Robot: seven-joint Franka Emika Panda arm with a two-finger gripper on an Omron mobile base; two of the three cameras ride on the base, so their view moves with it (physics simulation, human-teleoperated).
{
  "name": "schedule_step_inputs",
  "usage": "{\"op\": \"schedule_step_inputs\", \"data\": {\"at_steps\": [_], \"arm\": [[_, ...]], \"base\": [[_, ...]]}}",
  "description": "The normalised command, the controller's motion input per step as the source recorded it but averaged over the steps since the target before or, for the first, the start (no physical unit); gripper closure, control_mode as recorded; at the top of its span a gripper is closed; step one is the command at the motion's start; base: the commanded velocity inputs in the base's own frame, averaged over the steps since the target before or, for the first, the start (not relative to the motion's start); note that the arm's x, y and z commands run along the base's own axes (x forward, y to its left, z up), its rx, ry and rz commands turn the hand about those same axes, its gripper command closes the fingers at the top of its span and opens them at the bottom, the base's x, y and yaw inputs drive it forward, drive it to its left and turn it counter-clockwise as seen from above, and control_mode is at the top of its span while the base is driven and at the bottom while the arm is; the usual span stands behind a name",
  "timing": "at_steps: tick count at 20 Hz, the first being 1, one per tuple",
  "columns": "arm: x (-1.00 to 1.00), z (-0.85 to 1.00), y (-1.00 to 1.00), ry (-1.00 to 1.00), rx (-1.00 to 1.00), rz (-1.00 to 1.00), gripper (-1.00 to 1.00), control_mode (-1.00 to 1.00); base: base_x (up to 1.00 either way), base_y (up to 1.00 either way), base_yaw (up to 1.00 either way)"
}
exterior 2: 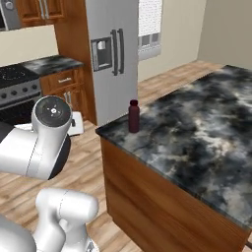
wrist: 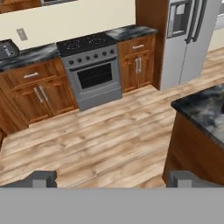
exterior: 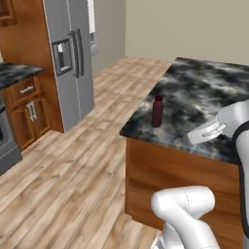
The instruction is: Pick the juice, can, juice from the counter and place them in the open cabinet.
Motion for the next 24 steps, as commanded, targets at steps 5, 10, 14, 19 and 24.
{"op": "schedule_step_inputs", "data": {"at_steps": [5,10,14,19,24], "arm": [[0.0,0.0,0.0,0.0,0.0,0.0,-1.0,1.0],[0.0,0.0,0.0,0.0,0.0,0.0,-1.0,1.0],[0.0,0.0,0.0,0.0,0.0,0.0,-1.0,1.0],[0.0,0.0,0.0,0.0,0.0,0.0,-1.0,1.0],[0.0,0.0,0.0,0.0,0.0,0.0,-1.0,1.0]], "base": [[0.71,0.12,-0.27],[0.66,0.06,-0.32],[0.66,0.09,-0.31],[0.47,0.21,-0.34],[0.3,0.3,-0.32]]}}
